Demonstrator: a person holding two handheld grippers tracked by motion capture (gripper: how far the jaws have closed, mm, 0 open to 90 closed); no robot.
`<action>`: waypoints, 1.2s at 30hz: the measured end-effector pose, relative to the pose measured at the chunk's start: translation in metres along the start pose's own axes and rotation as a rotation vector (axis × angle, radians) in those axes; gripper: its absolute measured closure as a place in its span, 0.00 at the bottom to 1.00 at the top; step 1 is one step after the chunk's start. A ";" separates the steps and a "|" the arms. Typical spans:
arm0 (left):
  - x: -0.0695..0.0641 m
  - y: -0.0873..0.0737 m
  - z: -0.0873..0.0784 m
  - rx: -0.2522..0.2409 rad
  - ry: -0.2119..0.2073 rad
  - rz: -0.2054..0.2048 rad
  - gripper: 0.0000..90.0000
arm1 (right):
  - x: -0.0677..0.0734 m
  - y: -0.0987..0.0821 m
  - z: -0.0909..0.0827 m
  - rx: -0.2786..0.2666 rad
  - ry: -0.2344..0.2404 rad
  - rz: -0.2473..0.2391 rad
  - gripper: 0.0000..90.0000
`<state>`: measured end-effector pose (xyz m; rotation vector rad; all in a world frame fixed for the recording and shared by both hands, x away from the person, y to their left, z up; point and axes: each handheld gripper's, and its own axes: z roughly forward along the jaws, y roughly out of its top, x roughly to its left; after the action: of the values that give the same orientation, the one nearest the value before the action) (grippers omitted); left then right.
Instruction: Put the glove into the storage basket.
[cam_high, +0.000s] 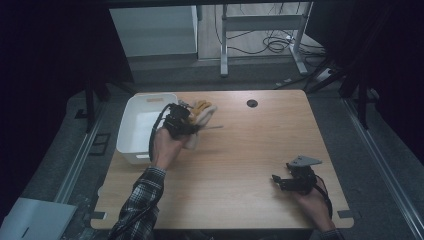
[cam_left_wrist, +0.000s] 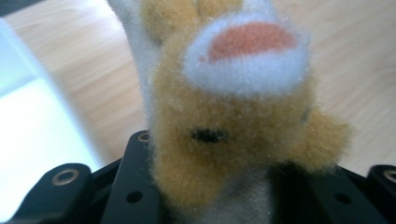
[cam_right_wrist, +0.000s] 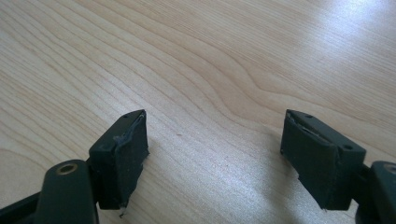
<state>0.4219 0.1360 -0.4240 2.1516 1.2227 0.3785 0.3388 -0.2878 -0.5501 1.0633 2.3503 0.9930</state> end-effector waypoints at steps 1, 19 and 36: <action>0.005 0.000 -0.003 -0.005 0.014 -0.013 0.72 | 0.000 0.000 0.000 0.000 0.000 0.000 0.26; 0.092 -0.019 -0.027 -0.022 0.214 -0.198 0.72 | 0.000 0.000 0.000 0.000 0.000 0.000 0.26; 0.127 -0.044 0.016 0.075 0.251 -0.275 0.71 | 0.000 0.000 0.000 0.001 0.001 0.002 0.26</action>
<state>0.4681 0.2540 -0.4715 2.0039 1.6737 0.4996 0.3386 -0.2877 -0.5501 1.0657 2.3512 0.9930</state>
